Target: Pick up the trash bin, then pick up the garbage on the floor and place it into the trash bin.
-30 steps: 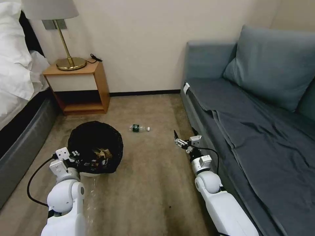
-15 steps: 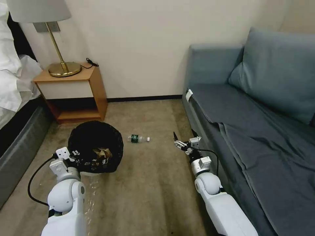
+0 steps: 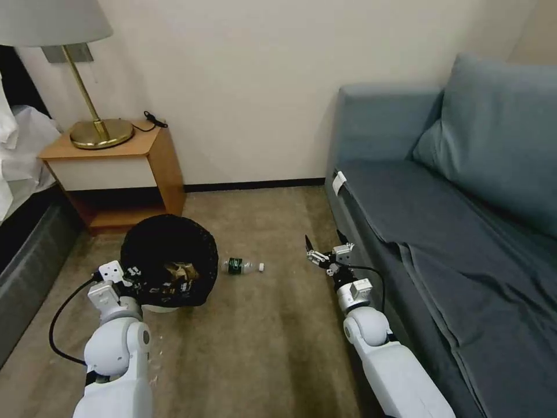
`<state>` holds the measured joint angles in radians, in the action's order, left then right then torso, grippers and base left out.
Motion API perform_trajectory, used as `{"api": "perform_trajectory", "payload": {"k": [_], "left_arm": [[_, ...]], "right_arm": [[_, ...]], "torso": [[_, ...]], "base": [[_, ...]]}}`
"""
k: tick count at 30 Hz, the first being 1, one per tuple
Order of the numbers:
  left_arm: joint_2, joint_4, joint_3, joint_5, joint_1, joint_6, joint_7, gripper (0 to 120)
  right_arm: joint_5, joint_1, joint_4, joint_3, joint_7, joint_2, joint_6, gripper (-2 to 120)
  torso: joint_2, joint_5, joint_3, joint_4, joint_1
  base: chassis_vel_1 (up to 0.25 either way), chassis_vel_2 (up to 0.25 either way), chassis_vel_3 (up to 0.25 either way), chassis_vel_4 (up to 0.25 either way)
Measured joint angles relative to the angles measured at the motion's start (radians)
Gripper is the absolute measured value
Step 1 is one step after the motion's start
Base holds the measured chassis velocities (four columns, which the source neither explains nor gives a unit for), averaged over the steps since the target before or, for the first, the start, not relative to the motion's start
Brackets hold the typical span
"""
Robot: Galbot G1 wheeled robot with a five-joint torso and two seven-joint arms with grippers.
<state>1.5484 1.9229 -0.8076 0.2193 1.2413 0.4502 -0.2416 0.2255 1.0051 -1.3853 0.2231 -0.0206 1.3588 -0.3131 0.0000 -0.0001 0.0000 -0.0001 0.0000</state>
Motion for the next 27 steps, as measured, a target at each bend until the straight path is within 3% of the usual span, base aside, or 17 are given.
{"api": "perform_trajectory", "payload": {"k": [18, 23, 27], "left_arm": [[0.0, 0.009, -0.012, 0.01, 0.004, 0.0, -0.001, 4], [0.0, 0.01, -0.014, 0.012, 0.001, 0.0, -0.001, 4], [0.008, 0.01, -0.012, 0.009, 0.001, -0.003, -0.002, 4]], "right_arm": [[-0.001, -0.021, 0.011, -0.042, -0.007, -0.004, 0.0, 100], [-0.003, -0.072, 0.029, -0.12, -0.012, -0.035, -0.01, 100], [0.012, -0.18, 0.056, -0.259, -0.022, -0.074, -0.023, 100]], "torso": [[0.0, 0.0, 0.0, 0.0001, 0.0], [0.0, 0.0001, 0.0, -0.0001, 0.0], [0.0, -0.0002, 0.0, -0.0002, 0.0]], "base": [[-0.171, 0.171, 0.175, -0.175], [-0.159, 0.153, 0.159, -0.165], [-0.11, 0.113, 0.112, -0.133]]}}
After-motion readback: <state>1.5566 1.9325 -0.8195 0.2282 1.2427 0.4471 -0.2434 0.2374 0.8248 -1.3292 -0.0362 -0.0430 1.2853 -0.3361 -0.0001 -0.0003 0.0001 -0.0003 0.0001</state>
